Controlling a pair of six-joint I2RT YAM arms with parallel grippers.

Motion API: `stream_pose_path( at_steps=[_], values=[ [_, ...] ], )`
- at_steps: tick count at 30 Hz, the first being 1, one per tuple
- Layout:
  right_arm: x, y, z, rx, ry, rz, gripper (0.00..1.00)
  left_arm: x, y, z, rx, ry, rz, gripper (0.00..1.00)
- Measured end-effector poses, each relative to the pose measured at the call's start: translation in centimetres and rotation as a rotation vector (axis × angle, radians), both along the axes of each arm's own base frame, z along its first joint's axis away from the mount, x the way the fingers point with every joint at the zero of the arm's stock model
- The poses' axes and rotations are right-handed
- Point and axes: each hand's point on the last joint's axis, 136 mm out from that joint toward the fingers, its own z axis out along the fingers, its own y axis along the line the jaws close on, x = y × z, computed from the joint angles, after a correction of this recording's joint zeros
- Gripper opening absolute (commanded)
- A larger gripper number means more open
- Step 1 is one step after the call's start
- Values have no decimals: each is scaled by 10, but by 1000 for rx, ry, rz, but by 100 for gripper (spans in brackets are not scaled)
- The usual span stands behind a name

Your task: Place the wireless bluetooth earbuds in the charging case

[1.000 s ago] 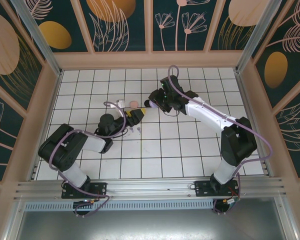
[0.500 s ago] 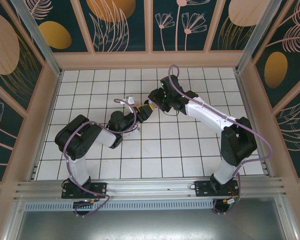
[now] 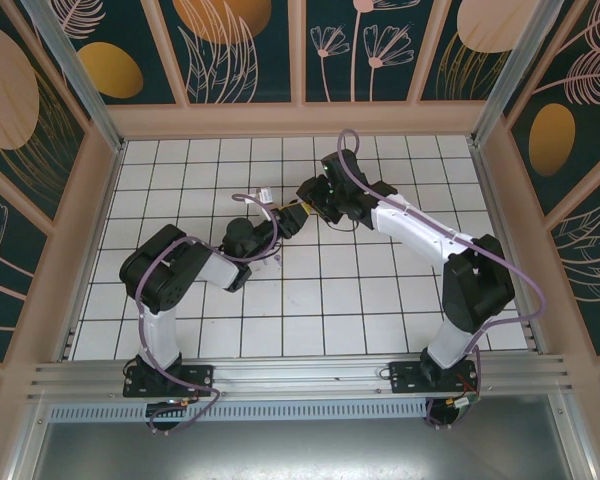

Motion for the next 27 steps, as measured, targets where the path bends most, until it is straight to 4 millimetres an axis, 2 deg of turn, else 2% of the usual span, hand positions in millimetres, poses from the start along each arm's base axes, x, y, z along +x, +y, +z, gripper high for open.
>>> stream_pose_path(
  at_steps=[6,8,12,14,15,17,19,21,25,27],
  values=[
    [-1,0,3,3,-4,0,40,-3,-2,7,-21,-17,-7,36],
    [-1,-1,2,3,-4,0,40,-3,-2,9,-25,-24,-9,34],
    [0,-2,2,1,-6,-5,41,-5,-3,10,-29,-26,-14,16],
    [0,-3,2,0,-8,-8,41,-5,-3,10,-25,-36,-14,11],
    [0,-3,2,-1,-9,-9,44,-5,-4,10,-24,-37,-15,7],
    [0,-3,3,0,-9,-10,55,-5,-4,11,-23,-41,-17,1],
    [1,-3,3,5,-7,-11,65,-6,-4,12,-29,-43,-19,0],
    [1,-4,6,10,-15,-6,69,-5,-4,11,-31,-38,-19,0],
    [7,-14,21,24,-47,-28,72,-5,-4,11,-35,-32,-20,0],
    [11,-24,40,44,-93,-51,72,-6,-4,10,-34,-30,-21,0]
  ],
)
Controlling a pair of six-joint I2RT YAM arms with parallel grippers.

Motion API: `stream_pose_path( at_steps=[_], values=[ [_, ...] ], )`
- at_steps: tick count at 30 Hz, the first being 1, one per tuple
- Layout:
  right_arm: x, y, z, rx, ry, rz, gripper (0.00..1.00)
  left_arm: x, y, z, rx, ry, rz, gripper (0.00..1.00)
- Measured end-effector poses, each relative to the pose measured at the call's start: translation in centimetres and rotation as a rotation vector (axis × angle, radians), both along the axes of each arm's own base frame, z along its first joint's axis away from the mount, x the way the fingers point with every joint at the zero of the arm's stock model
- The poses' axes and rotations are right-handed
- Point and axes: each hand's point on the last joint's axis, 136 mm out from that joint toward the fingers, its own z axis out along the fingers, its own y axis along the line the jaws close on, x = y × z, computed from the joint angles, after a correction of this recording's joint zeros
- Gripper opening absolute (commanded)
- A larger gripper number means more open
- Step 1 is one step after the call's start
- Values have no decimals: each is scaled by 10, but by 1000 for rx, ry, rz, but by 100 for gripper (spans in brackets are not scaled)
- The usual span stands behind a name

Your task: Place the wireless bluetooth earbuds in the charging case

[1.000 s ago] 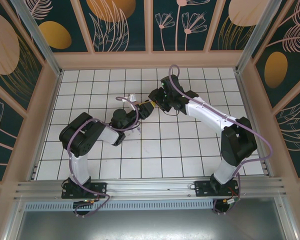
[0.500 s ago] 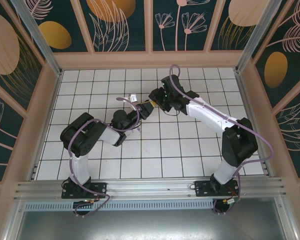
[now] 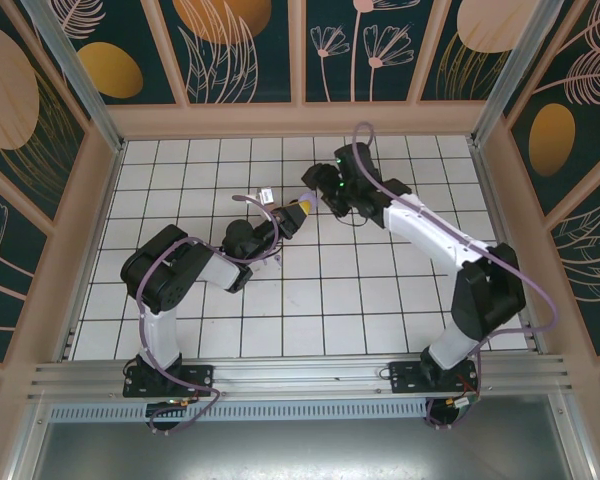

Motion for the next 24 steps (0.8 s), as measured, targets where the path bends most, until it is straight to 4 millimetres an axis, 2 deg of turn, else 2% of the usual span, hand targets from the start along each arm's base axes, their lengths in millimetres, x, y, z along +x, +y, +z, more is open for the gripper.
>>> stream_pose_path(
  at_steps=[3,6,10,13,15,19,24],
  values=[
    [-4,-17,25,21,-77,-14,72,-2,-2,-2,9,5,-18,0],
    [-14,-42,38,21,-145,-28,72,-9,-7,-2,36,6,-64,0],
    [-31,-74,24,-31,-187,-35,72,-19,-18,6,72,-23,-154,0],
    [-47,-93,7,-78,-212,-17,72,-28,-28,16,94,-60,-235,0],
    [-58,-103,3,-98,-249,11,72,-35,-35,23,110,-87,-295,0],
    [-77,-109,13,-106,-371,106,72,-48,-45,31,144,-123,-412,0],
    [-97,-94,31,-94,-508,279,72,-64,-53,41,175,-155,-531,0]
  ],
)
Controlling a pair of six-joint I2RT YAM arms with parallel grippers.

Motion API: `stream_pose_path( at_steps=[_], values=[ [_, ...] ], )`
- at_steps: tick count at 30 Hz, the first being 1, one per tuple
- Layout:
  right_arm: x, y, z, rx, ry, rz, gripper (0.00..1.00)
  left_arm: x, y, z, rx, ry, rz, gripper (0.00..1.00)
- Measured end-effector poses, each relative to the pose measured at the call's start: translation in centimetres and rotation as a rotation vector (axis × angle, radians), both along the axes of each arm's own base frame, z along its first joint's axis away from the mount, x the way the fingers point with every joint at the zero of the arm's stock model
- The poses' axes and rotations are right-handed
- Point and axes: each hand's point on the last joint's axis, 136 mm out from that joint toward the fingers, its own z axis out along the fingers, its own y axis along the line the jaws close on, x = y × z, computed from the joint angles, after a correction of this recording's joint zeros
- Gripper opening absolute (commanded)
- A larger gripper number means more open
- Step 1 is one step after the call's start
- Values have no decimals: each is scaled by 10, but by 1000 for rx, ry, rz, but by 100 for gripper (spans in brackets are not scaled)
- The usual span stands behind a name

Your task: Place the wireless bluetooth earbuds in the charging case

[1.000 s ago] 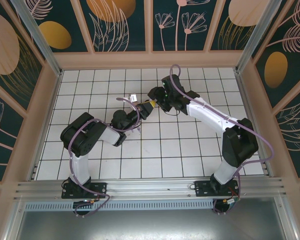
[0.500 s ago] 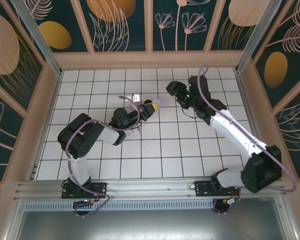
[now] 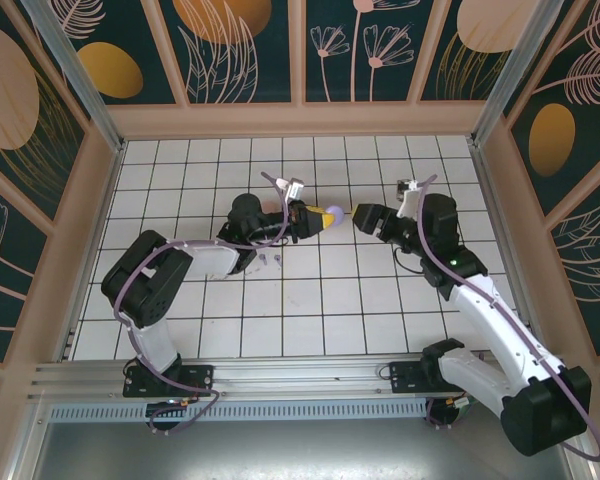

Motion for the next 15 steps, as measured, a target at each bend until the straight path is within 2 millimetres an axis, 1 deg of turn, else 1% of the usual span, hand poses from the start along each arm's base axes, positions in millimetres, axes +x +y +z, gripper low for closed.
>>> stream_pose_path(
  at_steps=[5,10,15],
  values=[
    [-10,13,-1,-4,-30,117,71,-10,-4,6,15,-7,-82,0],
    [-11,20,-7,-6,-20,164,70,-17,-4,6,29,0,-117,0],
    [-12,23,-15,-9,1,185,68,-17,-5,7,34,2,-124,0]
  ],
)
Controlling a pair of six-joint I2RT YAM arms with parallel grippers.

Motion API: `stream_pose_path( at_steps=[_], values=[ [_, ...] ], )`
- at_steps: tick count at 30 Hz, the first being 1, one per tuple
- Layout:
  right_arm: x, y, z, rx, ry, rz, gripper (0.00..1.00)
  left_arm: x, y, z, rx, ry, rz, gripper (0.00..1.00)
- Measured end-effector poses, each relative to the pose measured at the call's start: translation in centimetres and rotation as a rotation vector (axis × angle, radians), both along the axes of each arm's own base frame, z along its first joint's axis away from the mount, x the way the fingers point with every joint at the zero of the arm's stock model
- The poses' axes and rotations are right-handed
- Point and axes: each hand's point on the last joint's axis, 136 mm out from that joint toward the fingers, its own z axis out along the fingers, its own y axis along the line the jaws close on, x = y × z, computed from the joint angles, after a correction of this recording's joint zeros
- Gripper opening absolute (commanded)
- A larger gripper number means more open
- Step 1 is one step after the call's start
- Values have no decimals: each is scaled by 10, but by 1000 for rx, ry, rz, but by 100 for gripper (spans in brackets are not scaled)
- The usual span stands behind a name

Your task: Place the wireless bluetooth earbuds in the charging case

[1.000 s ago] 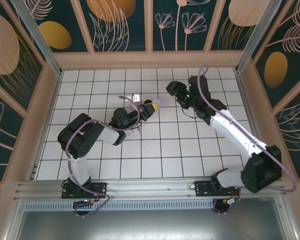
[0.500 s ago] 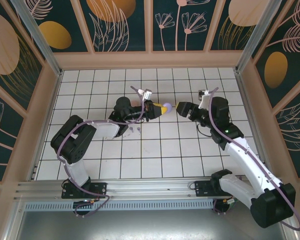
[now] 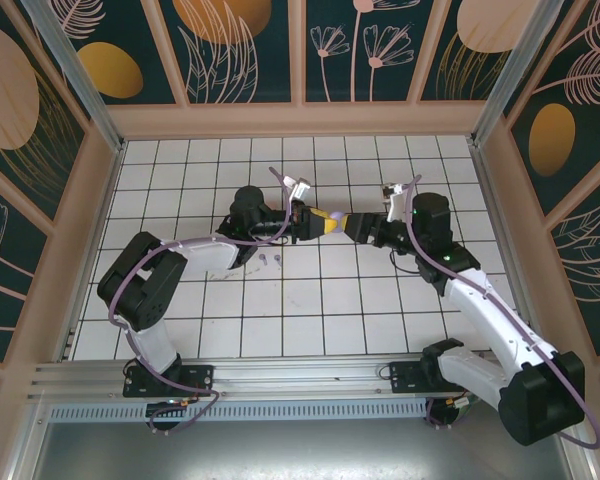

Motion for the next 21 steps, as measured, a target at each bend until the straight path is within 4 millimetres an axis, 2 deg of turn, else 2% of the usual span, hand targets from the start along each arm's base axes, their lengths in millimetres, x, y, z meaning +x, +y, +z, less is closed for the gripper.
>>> stream_pose_path(
  at_steps=[8,14,18,21],
  values=[
    [4,3,-14,-18,25,6,65,0,0,2,0,0,-3,0],
    [9,2,-28,-29,49,-4,59,5,3,-3,14,20,14,0],
    [18,-11,-36,-24,63,-62,56,6,3,-2,15,23,18,0],
    [29,-32,-51,-28,107,-157,56,0,4,8,2,3,2,0]
  ],
)
